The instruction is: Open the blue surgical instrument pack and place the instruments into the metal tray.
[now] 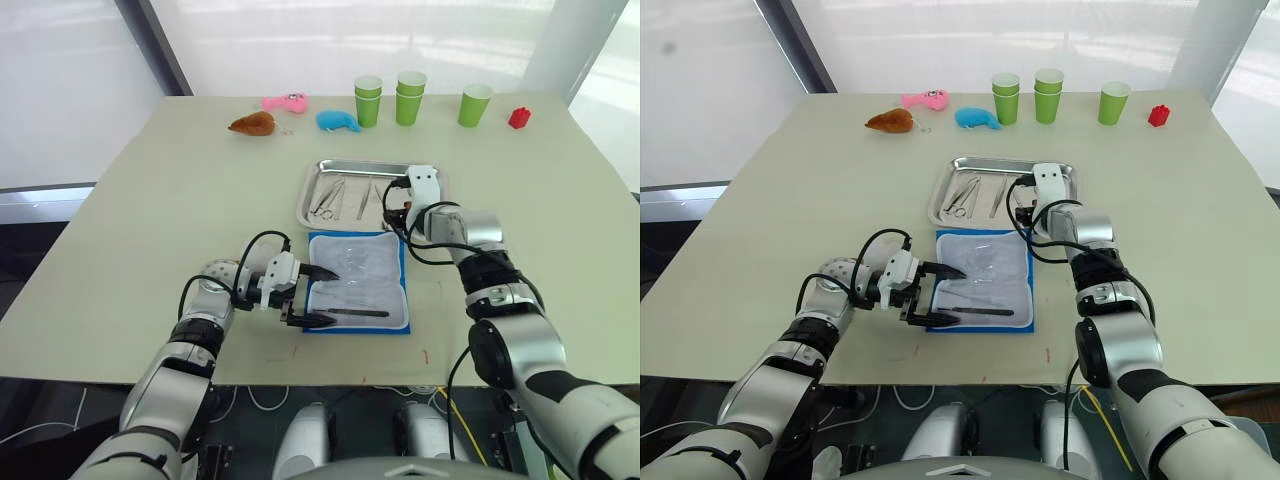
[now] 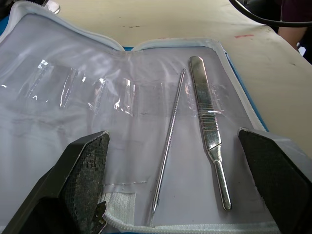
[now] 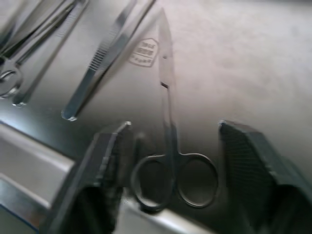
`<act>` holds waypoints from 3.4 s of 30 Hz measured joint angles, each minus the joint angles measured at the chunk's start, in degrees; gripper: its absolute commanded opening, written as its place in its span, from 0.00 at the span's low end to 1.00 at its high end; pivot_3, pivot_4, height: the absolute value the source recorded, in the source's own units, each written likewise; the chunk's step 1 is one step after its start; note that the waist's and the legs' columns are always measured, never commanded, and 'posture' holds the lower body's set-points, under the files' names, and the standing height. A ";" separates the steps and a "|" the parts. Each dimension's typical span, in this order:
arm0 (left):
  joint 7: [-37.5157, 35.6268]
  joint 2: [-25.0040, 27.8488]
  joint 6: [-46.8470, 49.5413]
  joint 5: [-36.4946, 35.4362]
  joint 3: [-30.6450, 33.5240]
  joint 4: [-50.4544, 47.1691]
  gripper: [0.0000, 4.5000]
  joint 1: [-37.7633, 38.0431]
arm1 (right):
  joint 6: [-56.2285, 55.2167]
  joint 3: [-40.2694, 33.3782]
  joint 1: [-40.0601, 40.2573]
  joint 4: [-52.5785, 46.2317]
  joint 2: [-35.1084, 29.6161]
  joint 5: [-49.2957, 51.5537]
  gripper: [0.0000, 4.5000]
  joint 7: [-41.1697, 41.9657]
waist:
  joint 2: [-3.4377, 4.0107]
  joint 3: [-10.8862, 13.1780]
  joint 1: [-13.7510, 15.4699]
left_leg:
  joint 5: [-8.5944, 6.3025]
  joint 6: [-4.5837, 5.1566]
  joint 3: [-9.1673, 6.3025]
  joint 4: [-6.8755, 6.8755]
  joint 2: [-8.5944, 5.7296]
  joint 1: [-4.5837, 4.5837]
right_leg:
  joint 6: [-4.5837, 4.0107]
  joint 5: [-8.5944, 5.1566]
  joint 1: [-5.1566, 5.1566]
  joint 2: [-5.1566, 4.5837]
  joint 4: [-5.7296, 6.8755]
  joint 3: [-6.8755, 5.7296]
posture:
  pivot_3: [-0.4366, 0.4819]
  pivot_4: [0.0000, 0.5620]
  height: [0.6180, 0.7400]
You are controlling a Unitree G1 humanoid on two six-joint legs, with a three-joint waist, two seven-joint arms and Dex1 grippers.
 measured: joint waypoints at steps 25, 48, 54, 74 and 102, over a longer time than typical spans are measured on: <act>-0.08 -1.79 -0.01 2.08 0.92 1.05 1.00 -1.00 | -20.50 0.17 40.27 -49.36 -33.97 17.79 0.98 48.82 | -0.04 0.28 0.40 | 0.00 0.01 -0.48 -0.03 -0.30 0.02 | 0.29 -0.37 0.58 0.04 -0.59 0.12 | 0.48 0.27 1.00; -0.11 -1.96 -0.12 2.41 1.10 1.62 1.00 -1.33 | -23.14 -12.01 42.35 -47.67 -52.37 32.98 0.98 72.07 | -0.02 0.35 0.54 | 0.00 0.01 -0.56 -0.04 -0.39 0.09 | 0.32 -0.42 0.67 -0.04 -0.63 0.12 | 0.48 0.27 1.00; -0.11 -1.92 -0.13 2.41 1.05 1.58 1.00 -1.39 | -28.18 -0.16 42.13 -48.71 -45.99 21.87 0.98 64.16 | 0.01 0.35 0.69 | 0.00 0.01 -0.56 -0.04 -0.41 0.06 | 0.33 -0.42 0.65 -0.04 -0.63 0.12 | 0.48 0.27 1.00; -0.11 -1.49 0.00 2.40 0.84 1.17 1.00 -1.42 | -33.30 22.22 32.13 -38.33 -25.27 -1.21 0.98 44.78 | 0.08 0.29 0.61 | 0.00 0.01 -0.61 -0.03 -0.40 0.09 | 0.35 -0.41 0.66 0.01 -0.57 0.09 | 0.48 0.27 1.00; -0.09 -1.16 0.29 2.40 0.84 0.56 1.00 -1.06 | -41.18 26.08 30.61 -31.16 -25.24 -5.94 0.69 47.77 | 0.07 0.17 0.40 | 0.00 0.02 -0.62 -0.03 -0.40 0.12 | 0.39 -0.38 0.68 0.03 -0.55 0.08 | 0.48 0.27 1.00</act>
